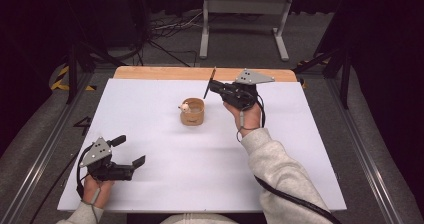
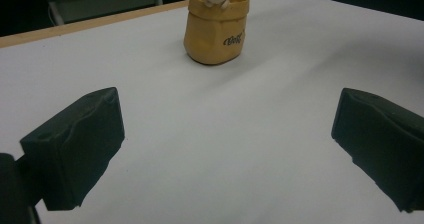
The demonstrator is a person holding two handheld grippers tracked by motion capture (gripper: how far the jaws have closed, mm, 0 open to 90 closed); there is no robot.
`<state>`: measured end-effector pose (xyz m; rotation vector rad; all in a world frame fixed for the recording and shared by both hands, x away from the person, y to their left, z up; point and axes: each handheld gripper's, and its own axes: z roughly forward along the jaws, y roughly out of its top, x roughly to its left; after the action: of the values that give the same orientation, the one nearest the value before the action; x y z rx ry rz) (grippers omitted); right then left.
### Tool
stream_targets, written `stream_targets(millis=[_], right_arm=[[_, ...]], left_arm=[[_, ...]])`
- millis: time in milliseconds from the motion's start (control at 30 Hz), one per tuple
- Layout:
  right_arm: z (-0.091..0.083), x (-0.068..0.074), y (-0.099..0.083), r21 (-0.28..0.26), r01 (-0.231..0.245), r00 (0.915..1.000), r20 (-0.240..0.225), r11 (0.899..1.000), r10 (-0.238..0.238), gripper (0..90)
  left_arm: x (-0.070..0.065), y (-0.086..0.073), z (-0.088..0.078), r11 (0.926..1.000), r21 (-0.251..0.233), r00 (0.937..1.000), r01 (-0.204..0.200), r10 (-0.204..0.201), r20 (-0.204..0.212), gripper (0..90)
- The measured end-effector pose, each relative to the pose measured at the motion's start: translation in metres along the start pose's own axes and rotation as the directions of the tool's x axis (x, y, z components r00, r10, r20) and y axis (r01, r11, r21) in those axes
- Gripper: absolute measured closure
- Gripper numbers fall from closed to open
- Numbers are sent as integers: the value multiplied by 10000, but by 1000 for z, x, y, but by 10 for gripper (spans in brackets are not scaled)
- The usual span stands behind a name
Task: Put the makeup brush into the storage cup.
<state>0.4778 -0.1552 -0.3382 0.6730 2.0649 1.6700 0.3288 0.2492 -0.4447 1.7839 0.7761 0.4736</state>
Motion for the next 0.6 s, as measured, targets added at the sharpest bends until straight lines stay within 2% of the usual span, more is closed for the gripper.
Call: stream_targets(millis=[300,600], right_arm=[[13,1,0,-82,149,9999,-48,9999,-150,832],[25,4,-9,-45,15,9997,-262,10000,-16,831]], left_arm=[[0,-1,0,10000,13,10000,-22,22,34,13],[0,-1,0,10000,-15,9999,-25,25,114,13]])
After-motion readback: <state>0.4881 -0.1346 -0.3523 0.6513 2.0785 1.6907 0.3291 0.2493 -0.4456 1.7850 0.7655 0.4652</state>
